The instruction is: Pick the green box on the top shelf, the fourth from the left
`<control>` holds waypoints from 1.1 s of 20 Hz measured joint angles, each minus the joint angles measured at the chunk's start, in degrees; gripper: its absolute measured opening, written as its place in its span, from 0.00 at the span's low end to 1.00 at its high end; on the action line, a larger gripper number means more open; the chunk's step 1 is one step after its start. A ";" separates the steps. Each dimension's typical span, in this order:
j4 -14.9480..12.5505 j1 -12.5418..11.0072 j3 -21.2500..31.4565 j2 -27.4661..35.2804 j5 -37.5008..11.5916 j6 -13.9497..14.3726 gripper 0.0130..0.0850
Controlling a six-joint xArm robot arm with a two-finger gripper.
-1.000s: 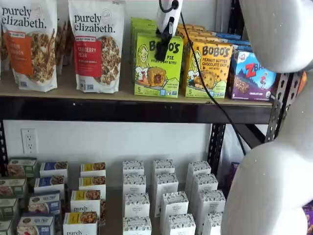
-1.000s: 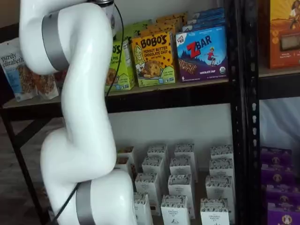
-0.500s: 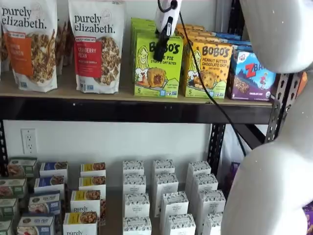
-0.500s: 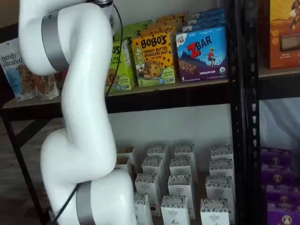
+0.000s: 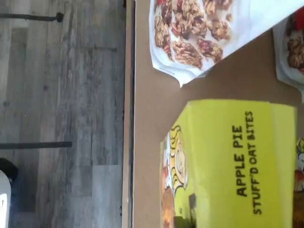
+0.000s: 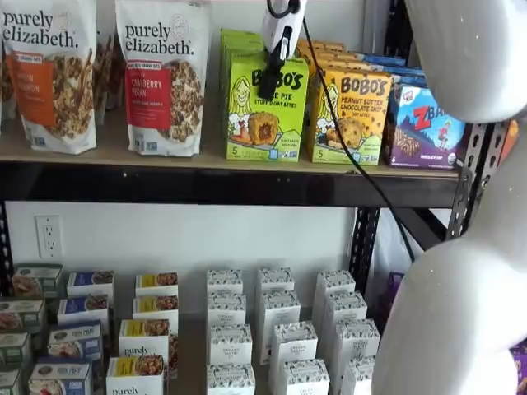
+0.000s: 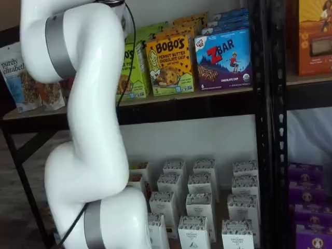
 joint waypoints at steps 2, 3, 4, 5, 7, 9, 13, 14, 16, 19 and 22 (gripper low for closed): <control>-0.17 0.01 -0.59 0.30 0.82 0.02 0.22; -0.14 0.01 -0.70 0.33 1.01 0.03 0.22; -0.11 0.00 -0.74 0.31 1.09 0.03 0.22; -0.05 -0.03 -0.75 0.27 1.11 0.03 0.22; 0.02 -0.06 -0.83 0.21 1.19 0.03 0.22; 0.07 -0.07 -1.07 0.24 1.47 0.04 0.22; 0.27 -0.13 -2.80 0.97 3.92 0.15 0.22; 0.42 -0.16 -3.49 1.22 4.98 0.21 0.22; 0.21 -0.02 -4.77 1.53 7.14 0.47 0.22; 0.25 0.14 -6.03 1.41 10.04 0.85 0.22; 0.61 0.22 -6.40 0.47 12.49 1.22 0.22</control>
